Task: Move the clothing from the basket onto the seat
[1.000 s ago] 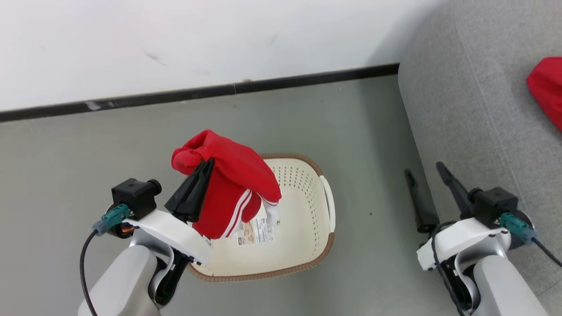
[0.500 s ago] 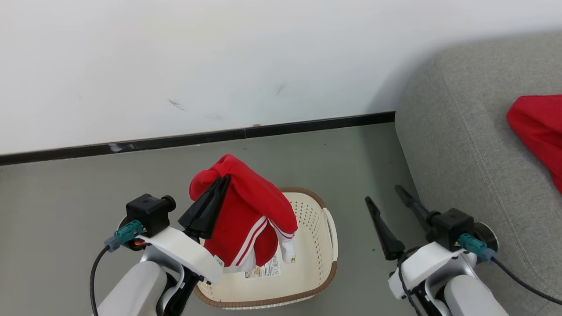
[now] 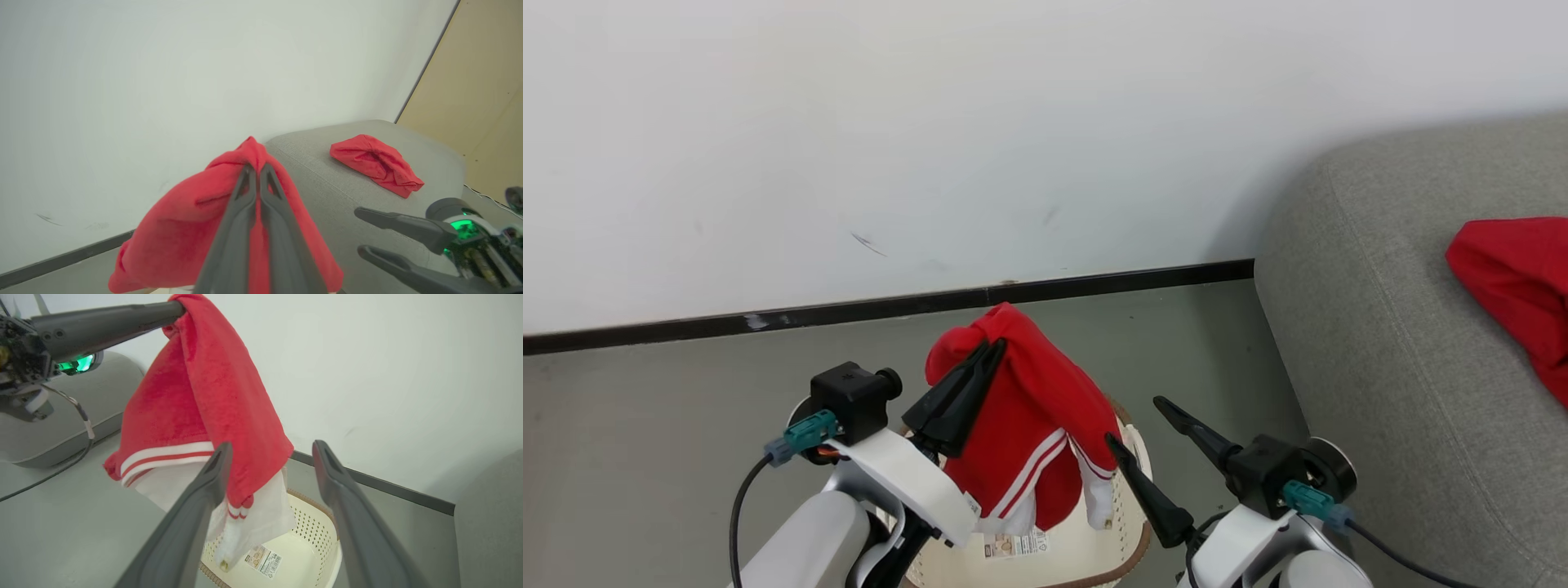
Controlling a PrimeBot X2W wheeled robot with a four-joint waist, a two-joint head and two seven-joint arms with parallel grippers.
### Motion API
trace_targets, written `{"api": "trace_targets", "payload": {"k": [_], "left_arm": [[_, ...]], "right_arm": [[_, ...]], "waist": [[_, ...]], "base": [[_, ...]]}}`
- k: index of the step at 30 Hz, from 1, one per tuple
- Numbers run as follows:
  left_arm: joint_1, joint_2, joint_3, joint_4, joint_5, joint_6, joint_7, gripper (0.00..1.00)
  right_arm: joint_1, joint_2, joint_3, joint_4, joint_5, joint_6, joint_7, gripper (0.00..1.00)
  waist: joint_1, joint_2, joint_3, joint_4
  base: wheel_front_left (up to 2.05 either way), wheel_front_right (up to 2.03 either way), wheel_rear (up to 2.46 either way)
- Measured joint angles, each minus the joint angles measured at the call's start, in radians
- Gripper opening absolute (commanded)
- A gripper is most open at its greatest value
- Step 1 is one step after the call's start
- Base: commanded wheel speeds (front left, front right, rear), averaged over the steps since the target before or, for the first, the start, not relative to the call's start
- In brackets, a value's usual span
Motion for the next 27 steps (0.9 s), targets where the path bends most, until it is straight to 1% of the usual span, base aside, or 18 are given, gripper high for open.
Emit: {"api": "trace_targets", "payload": {"k": [5,13,19,27], "left_arm": [[0.002,-0.008,-0.015,-0.027,0.0,0.0,0.022,0.0],[0.016,-0.013,-0.049,-0.09,0.003,0.001,0.054,0.0],[0.016,-0.014,-0.094,-0.154,0.009,0.001,0.088,0.0],[0.016,0.002,-0.129,-0.194,0.007,0.0,0.115,0.0]], "right_arm": [[-0.004,-0.001,0.031,-0.007,0.012,0.0,0.0,1.0],[-0.008,-0.004,0.036,-0.002,0.014,0.0,0.0,1.0],[-0.012,-0.017,0.051,0.002,0.013,0.0,0.0,1.0],[-0.027,-0.025,0.1,0.005,0.014,0.0,0.0,1.0]], "waist": [[0.0,0.0,-0.019,0.004],[0.0,0.0,-0.036,0.012],[0.0,0.0,-0.045,0.02],[0.0,0.0,-0.051,0.027]], "base": [[0.0,0.0,0.0],[0.0,0.0,0.0],[0.0,0.0,0.0],[0.0,0.0,0.0]]}}
